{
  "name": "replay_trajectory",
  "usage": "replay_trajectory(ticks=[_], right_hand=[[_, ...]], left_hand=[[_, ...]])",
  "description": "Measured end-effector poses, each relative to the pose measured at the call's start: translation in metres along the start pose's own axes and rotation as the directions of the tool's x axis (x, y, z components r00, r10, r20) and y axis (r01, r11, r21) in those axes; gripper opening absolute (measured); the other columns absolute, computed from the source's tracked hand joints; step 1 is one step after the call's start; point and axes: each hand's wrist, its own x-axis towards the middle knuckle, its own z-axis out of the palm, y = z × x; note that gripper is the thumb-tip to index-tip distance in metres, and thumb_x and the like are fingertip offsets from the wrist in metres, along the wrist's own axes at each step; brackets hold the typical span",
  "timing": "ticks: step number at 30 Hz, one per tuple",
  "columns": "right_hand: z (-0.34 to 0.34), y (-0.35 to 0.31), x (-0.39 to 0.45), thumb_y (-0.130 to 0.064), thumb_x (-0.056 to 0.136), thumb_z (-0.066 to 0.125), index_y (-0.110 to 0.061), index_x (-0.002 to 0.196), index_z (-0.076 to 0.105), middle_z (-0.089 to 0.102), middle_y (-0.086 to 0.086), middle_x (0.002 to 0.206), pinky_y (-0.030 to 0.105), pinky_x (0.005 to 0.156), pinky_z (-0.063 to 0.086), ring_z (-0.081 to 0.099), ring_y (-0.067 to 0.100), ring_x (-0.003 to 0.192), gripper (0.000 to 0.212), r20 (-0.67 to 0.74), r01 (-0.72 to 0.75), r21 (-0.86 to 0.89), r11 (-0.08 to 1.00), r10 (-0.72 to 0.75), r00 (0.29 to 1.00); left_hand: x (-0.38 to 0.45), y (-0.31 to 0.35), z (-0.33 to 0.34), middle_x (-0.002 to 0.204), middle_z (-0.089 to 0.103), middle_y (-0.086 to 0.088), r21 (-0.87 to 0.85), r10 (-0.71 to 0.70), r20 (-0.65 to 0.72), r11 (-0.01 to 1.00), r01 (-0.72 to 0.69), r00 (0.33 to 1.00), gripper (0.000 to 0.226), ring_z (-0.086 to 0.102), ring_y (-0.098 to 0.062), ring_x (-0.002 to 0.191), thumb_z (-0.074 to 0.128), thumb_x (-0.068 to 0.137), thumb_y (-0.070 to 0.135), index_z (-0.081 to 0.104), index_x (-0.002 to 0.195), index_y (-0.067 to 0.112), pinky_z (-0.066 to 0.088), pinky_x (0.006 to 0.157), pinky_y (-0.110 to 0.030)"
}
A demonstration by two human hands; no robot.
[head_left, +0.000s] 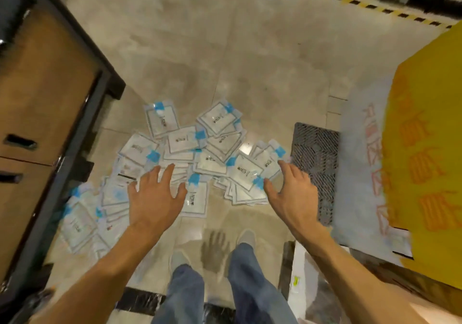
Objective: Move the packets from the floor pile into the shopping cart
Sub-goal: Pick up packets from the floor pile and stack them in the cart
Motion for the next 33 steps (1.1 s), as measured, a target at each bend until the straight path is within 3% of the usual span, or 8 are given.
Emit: replay_trajectory(ticks=[4,10,13,20,25,28,31,33], right_hand=[[0.11,0.016,0.05,-0.047,0.095,0.064,-0.015,0.147,0.051,0.059,0.008,0.142,0.053,0.093,0.05,0.056,0.037,0.125,0.062,0.067,-0.081,0.025,0.996,0.079,0.995],[0.304,0.045,0.114,-0.051,0.096,0.061,-0.015,0.151,0.042,0.056,0.01,0.143,0.048,0.095,0.045,0.051,0.036,0.127,0.068,0.131,-0.277,0.041,0.96,0.27,0.954],[0.398,0.062,0.142,-0.052,0.096,0.059,-0.014,0.151,0.038,0.053,0.011,0.145,0.05,0.097,0.043,0.047,0.036,0.13,0.07,0.139,-0.334,0.035,0.942,0.326,0.935],[0.57,0.094,0.209,-0.058,0.096,0.057,-0.01,0.152,0.035,0.045,0.015,0.151,0.057,0.103,0.039,0.041,0.04,0.136,0.077,0.112,-0.338,-0.006,0.941,0.337,0.935],[0.623,0.11,0.231,-0.069,0.094,0.051,-0.009,0.15,0.035,0.039,0.017,0.15,0.061,0.099,0.04,0.038,0.041,0.136,0.084,-0.021,-0.297,-0.165,0.94,0.298,0.954],[0.629,0.117,0.229,-0.072,0.092,0.052,-0.011,0.145,0.037,0.042,0.016,0.144,0.059,0.096,0.041,0.041,0.039,0.131,0.083,-0.05,-0.276,-0.206,0.939,0.271,0.961],[0.624,0.118,0.231,-0.074,0.088,0.058,-0.01,0.145,0.035,0.041,0.017,0.144,0.06,0.097,0.041,0.041,0.039,0.132,0.089,-0.05,-0.309,-0.178,0.934,0.305,0.951],[0.619,0.113,0.232,-0.078,0.081,0.064,-0.006,0.15,0.029,0.037,0.017,0.149,0.06,0.103,0.039,0.037,0.037,0.138,0.106,-0.027,-0.43,-0.119,0.895,0.43,0.902]], left_hand=[[0.051,-0.016,0.107,0.155,0.045,-0.011,-0.017,-0.033,0.06,0.999,0.034,0.998,0.063,0.043,-0.033,0.14,0.042,0.098,0.055,0.043,0.153,0.023,0.028,0.116,-0.055],[0.126,-0.057,0.302,0.134,0.061,-0.019,-0.008,0.056,0.082,0.998,-0.055,0.995,0.067,0.06,-0.041,0.117,0.038,0.089,0.054,0.054,0.142,0.016,0.041,0.099,-0.062],[0.159,-0.082,0.391,0.139,0.057,-0.018,0.033,0.082,0.094,0.996,-0.085,0.992,0.062,0.054,-0.04,0.123,0.047,0.093,0.051,0.049,0.145,0.017,0.035,0.103,-0.063],[0.218,-0.12,0.562,0.146,0.049,-0.012,0.164,0.088,0.152,0.98,-0.113,0.984,0.063,0.047,-0.033,0.128,0.041,0.095,0.056,0.041,0.149,0.022,0.032,0.106,-0.055],[0.224,-0.14,0.617,0.142,0.042,-0.018,0.217,0.158,0.085,0.961,-0.173,0.984,0.068,0.046,-0.04,0.12,0.051,0.093,0.058,0.041,0.147,0.018,0.044,0.087,-0.055],[0.218,-0.148,0.625,0.147,0.037,-0.02,0.19,0.171,0.037,0.966,-0.175,0.985,0.069,0.041,-0.041,0.125,0.045,0.098,0.058,0.035,0.153,0.018,0.043,0.088,-0.058],[0.219,-0.147,0.625,0.138,0.041,-0.024,0.128,0.043,0.037,0.991,-0.048,0.998,0.082,0.042,-0.041,0.119,0.059,0.089,0.063,0.035,0.15,0.014,0.044,0.084,-0.057],[0.22,-0.138,0.622,0.132,0.043,-0.025,0.017,-0.127,0.065,0.992,0.127,0.99,0.095,0.043,-0.041,0.117,0.071,0.08,0.063,0.034,0.146,0.006,0.047,0.082,-0.057]])
